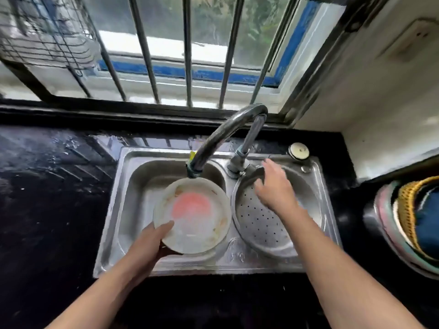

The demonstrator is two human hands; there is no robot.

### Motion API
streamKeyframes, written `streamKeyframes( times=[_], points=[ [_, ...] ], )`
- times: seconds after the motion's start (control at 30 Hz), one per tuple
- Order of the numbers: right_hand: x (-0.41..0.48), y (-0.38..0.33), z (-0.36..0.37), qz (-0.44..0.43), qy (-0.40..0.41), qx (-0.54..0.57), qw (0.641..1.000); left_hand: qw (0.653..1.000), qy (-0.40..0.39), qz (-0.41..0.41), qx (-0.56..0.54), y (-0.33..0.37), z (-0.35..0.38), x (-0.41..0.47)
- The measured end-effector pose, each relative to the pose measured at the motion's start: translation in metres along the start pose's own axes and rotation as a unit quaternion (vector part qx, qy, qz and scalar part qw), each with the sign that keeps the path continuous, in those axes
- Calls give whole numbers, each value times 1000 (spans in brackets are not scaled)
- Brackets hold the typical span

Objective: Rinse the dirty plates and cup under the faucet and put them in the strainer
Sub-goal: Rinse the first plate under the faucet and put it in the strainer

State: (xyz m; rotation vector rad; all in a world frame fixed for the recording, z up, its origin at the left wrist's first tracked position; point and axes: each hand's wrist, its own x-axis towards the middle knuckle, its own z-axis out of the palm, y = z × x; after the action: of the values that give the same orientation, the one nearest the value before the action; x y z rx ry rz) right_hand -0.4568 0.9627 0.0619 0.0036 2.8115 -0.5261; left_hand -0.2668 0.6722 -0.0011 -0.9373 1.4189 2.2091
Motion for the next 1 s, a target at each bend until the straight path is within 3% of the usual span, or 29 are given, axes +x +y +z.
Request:
streamKeyframes(
  times=[0.07,0.13,0.27,0.47,0.57,0.67,0.83,0.9,1.0],
  points=[
    [52,-4,-1,-61,-8,-163,985,1000,18,11,-18,2,12,0],
    [78,-1,7,-69,-35,-283,956,997,51,22,-47,4,22,-2],
    [78,8,21,-37,-61,-339,938,992,87,32,-89,4,34,-5],
    [46,4,17,-68,-40,-250,965,986,108,44,-116,3,39,-5],
    [14,-3,16,-96,-17,-134,986,983,125,45,-125,2,39,-4],
    [-20,-10,17,-76,-57,-1,995,981,133,40,-132,-1,36,-2],
    [-68,-32,25,-66,-111,163,978,983,115,40,-134,-3,29,0],
    [-79,-40,26,-101,-81,175,976,984,112,38,-129,-3,27,1],
    [-88,-60,30,-224,1,165,961,986,110,34,-121,-3,25,2]
  ],
)
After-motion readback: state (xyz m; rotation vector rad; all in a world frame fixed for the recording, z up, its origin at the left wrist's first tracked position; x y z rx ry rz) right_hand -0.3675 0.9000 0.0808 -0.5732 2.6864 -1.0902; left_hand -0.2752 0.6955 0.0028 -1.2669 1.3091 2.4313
